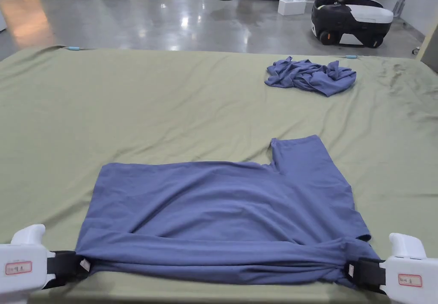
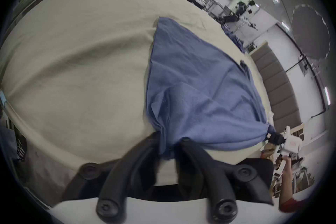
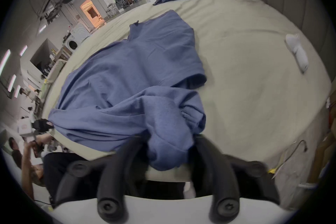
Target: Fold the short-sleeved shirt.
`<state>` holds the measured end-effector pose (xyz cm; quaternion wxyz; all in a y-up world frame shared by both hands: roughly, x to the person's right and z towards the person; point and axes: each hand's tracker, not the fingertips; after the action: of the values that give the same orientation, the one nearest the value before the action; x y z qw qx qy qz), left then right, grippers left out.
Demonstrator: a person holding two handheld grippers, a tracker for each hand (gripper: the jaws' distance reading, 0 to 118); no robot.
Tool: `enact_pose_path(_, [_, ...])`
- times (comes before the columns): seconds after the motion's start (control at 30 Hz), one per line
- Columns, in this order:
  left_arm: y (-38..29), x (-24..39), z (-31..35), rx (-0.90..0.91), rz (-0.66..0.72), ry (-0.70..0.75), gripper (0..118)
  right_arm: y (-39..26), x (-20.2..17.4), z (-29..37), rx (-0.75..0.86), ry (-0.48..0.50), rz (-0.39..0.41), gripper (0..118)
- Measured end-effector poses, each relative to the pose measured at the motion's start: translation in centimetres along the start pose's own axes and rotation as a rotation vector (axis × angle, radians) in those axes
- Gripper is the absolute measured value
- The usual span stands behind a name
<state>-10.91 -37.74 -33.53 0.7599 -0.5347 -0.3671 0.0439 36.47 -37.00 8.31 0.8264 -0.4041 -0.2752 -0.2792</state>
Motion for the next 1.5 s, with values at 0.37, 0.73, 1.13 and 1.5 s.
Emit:
enact_pose_path(0.37, [0.6,5.4,10.3,0.363,-0.247,0.033,80,-0.7,-2.2,14.1,0.465,-0.123,0.17,77])
enact_pose_path(0.73, [-2.7,11.7,12.1,0.588,-0.416,-0.063,0,-0.8,-5.9,15.3,0.615,0.128,0.082,2])
enact_pose_path(1.13, [-3.1,11.9,9.8,0.537,-0.407,-0.035,0,25.6,-1.0,-12.9,-0.189,-0.159,-0.009,111])
enact_pose_path(1.5, [2.5,11.4,7.3,0.46,-0.369,0.018,27,23.4,-2.3,-14.2,-0.146,-0.207,0.156,3])
